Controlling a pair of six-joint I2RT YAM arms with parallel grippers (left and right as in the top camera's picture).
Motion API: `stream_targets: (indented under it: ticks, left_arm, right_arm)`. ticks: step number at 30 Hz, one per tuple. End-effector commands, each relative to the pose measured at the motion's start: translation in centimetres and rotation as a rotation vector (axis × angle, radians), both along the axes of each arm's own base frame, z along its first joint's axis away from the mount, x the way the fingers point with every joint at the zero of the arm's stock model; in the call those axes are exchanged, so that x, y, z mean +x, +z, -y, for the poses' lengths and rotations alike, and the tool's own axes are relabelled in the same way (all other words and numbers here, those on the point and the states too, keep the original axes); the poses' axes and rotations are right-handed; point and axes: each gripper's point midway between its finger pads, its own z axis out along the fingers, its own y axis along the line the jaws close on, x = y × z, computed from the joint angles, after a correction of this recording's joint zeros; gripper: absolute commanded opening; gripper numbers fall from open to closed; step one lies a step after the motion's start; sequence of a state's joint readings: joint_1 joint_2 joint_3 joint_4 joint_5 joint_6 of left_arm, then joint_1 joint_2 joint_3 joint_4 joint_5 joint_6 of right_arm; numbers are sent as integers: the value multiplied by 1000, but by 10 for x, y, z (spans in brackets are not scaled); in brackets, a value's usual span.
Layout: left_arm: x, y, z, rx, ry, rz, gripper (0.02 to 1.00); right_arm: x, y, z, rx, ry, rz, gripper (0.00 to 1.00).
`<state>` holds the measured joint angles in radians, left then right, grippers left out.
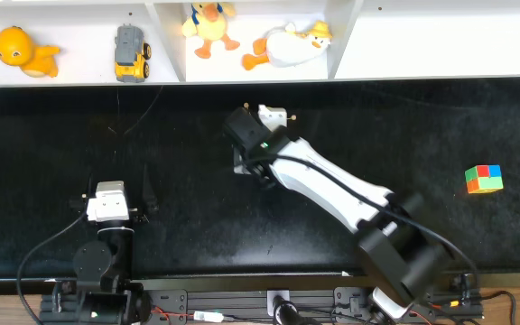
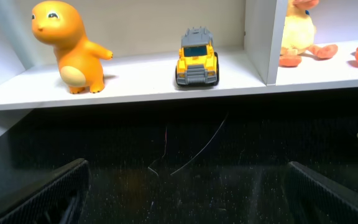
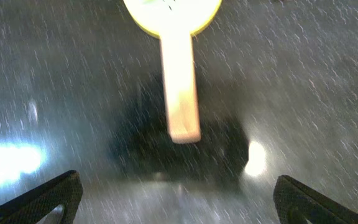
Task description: Store Toys
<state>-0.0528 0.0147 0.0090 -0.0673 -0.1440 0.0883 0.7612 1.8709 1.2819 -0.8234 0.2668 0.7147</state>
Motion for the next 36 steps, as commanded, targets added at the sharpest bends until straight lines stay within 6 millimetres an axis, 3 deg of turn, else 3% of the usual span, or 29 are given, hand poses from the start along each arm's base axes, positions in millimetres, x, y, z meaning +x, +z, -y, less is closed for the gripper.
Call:
stream_targets:
  ticks: [1, 5, 7, 11, 15, 19, 24, 30, 36]
  left_arm:
    - [-1, 2, -1, 15, 9, 10, 996]
    - [-1, 2, -1, 16, 9, 10, 998]
    - [-1, 2, -1, 15, 9, 10, 998]
    - [-1, 2, -1, 16, 9, 10, 998]
    - [-1, 2, -1, 16, 9, 10, 998]
    - [-1, 2, -1, 16, 9, 10, 998]
    - [-1, 2, -1, 16, 9, 10, 998]
    - [-1, 2, -1, 15, 9, 10, 996]
    - [-1, 2, -1, 16, 9, 10, 998]
  right_arm:
    - [20, 1, -6, -36, -35, 61, 985]
    - [24, -8, -3, -74, -43, 66, 967]
    - [24, -10, -2, -82, -53, 68, 827]
    - [32, -8, 1, -100, -71, 112, 660]
    - [35, -8, 0, -101, -74, 129, 334]
    - [34, -4, 2, -102, -75, 130, 69]
    - [35, 32, 8, -45, -94, 176, 42]
    - [12, 73, 65, -51, -167, 176, 45]
    - [-25, 100, 157, -40, -339, 199, 42]
